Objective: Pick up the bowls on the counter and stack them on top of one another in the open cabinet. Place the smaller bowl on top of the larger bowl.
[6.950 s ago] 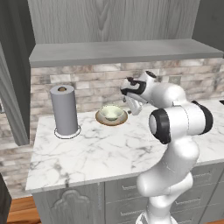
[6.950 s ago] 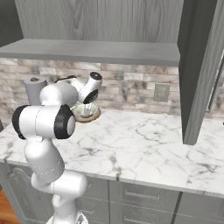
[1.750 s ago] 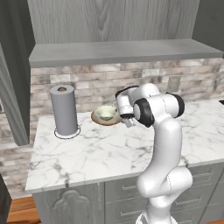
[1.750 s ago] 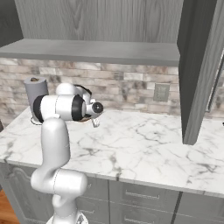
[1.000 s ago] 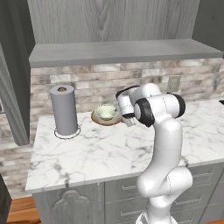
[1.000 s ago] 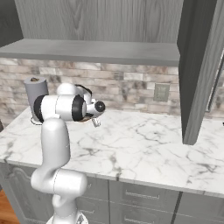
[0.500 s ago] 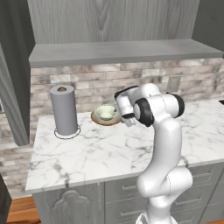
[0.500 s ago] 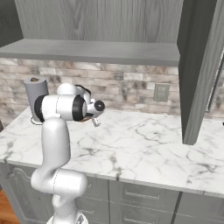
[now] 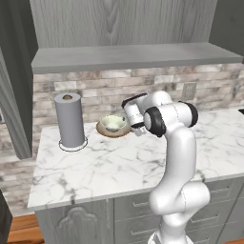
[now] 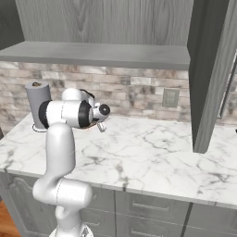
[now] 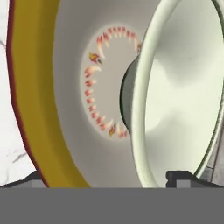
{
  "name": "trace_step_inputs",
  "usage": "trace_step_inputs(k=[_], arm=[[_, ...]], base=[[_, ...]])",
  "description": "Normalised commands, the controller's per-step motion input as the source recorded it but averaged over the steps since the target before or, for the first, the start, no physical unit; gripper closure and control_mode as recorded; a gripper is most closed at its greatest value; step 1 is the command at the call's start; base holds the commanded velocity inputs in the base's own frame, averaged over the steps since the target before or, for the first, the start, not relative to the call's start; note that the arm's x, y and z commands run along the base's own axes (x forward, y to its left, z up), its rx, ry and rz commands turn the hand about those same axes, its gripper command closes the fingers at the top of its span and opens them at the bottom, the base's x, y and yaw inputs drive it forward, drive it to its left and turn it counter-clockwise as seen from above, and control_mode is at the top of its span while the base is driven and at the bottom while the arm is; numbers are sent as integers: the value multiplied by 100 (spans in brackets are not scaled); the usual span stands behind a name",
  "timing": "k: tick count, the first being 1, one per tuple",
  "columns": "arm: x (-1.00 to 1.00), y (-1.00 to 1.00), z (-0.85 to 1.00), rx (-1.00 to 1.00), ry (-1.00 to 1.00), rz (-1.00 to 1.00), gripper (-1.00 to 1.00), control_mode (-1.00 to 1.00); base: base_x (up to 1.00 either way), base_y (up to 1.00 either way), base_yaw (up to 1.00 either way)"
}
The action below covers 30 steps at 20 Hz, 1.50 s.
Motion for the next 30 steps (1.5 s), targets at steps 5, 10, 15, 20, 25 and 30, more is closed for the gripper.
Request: trace_step_inputs(k=[5,10,15,20,25,30], arm=[[3,9,-11,-3,0,0,100,-100],[0,0,0,0,0,0,100,-100],[0,0,0,0,0,0,100,-100],[-6,0,8,0,-2,0,100,-100],[-35,-5,39,0,-7,0,100,-100],[-49,-19,59,0,-7,0,100,-100]], base=[[0,0,0],[0,0,0],[0,0,0],[0,0,0],[0,0,0],[0,0,0]])
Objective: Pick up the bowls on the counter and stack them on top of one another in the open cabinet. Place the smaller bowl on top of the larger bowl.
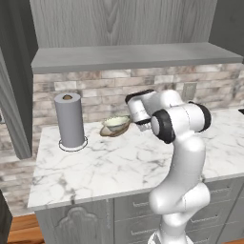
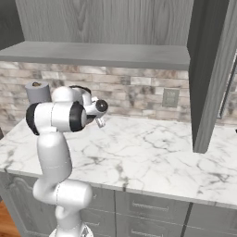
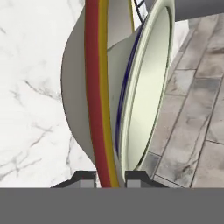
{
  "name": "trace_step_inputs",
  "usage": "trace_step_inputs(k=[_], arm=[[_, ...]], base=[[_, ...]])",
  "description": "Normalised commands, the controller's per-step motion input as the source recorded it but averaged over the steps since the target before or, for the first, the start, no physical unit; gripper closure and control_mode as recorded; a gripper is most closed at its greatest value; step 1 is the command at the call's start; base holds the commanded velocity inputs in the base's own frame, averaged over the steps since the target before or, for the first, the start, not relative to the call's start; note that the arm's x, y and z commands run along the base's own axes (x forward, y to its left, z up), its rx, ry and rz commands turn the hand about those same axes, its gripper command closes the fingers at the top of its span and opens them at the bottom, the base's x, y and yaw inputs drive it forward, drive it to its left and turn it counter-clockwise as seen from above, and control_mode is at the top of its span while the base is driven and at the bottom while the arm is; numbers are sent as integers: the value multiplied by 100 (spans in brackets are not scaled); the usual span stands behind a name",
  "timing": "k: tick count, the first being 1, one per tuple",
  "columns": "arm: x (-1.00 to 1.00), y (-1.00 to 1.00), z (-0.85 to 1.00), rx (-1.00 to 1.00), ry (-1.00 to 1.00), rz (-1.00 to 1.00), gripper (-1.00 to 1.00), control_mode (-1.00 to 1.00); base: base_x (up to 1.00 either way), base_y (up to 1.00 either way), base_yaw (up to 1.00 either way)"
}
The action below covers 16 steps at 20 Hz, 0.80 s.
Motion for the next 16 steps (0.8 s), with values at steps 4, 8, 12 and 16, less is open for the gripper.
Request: trace_step_inputs(k=[4,8,12,16], arm=[[-68,-33,58,0,-9,2,100,-100],[-72,-32,58,1,-11,3,100,-100],[-76,-29,62,1,-11,3,100,-100],[-61,-9,81,1,-6,2,100,-100]], base=[[0,0,0],[0,0,0],[0,0,0],[0,0,0]])
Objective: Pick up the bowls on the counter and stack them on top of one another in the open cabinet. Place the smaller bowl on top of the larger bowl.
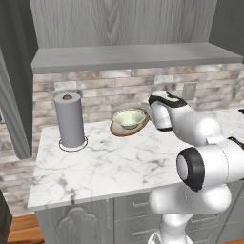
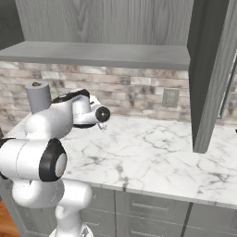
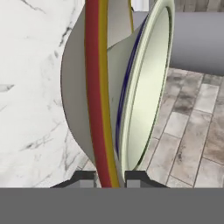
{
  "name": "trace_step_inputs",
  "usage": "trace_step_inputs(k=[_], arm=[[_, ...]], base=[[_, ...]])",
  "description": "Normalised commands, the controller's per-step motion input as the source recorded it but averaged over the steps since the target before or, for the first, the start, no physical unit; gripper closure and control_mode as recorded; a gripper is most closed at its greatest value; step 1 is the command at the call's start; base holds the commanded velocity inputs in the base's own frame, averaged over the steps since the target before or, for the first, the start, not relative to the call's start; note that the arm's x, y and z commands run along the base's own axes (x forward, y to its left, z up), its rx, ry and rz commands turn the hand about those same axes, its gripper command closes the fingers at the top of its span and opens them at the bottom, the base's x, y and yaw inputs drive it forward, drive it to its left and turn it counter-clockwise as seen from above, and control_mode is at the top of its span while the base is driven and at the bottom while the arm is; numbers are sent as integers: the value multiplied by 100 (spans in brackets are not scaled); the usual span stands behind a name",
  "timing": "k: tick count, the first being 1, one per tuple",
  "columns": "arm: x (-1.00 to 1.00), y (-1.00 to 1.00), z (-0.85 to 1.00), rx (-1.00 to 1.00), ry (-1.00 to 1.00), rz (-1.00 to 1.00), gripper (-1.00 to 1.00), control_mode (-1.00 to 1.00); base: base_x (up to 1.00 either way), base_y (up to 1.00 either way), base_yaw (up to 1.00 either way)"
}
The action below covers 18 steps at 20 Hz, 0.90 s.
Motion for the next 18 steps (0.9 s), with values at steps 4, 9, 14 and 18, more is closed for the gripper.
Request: trace_step_inputs(k=[4,9,14,18], arm=[[-49,0,94,0,-1,2,100,-100],[-51,-6,86,0,1,1,100,-100],[-58,-16,77,-1,5,0,100,-100],[-66,-21,70,-2,3,1,100,-100]], base=[[0,0,0],[0,0,0],[0,0,0],[0,0,0]])
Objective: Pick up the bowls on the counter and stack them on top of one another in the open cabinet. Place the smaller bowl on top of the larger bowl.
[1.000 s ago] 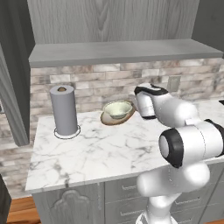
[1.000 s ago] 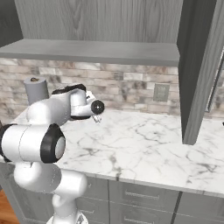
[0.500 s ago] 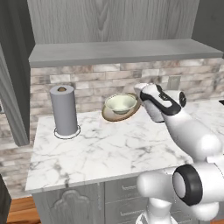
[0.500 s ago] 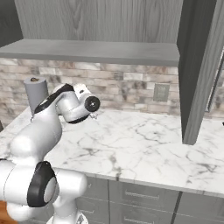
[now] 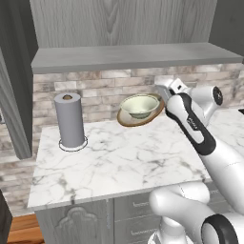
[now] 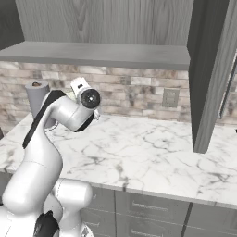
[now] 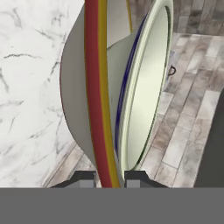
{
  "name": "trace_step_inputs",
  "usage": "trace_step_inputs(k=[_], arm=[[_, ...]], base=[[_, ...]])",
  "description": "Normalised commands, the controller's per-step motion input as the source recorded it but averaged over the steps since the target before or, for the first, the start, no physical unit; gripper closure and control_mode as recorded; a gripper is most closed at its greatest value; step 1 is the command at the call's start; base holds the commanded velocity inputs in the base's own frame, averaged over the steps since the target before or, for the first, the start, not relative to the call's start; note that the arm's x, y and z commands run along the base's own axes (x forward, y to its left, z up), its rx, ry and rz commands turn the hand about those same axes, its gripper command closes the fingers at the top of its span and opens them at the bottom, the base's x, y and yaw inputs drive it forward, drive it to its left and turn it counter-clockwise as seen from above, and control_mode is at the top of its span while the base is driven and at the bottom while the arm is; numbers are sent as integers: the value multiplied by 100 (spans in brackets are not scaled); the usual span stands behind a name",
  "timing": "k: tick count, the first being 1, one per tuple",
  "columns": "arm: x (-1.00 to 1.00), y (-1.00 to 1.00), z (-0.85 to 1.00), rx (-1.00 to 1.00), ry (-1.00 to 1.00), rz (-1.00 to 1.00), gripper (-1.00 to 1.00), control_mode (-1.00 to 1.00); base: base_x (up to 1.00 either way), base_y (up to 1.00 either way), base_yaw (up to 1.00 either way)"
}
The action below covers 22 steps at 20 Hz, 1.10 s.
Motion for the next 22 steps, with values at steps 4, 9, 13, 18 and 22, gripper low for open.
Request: trace_step_inputs(k=[4,9,13,18,22], arm=[[-60,-19,69,-2,5,1,100,-100],[-66,-16,69,-3,5,3,100,-100],[-74,-2,72,-1,4,8,100,-100],[-72,0,77,0,3,9,100,-100],[-71,-2,74,1,2,10,100,-100]], base=[[0,0,0],[0,0,0],[0,0,0],[0,0,0],[0,0,0]])
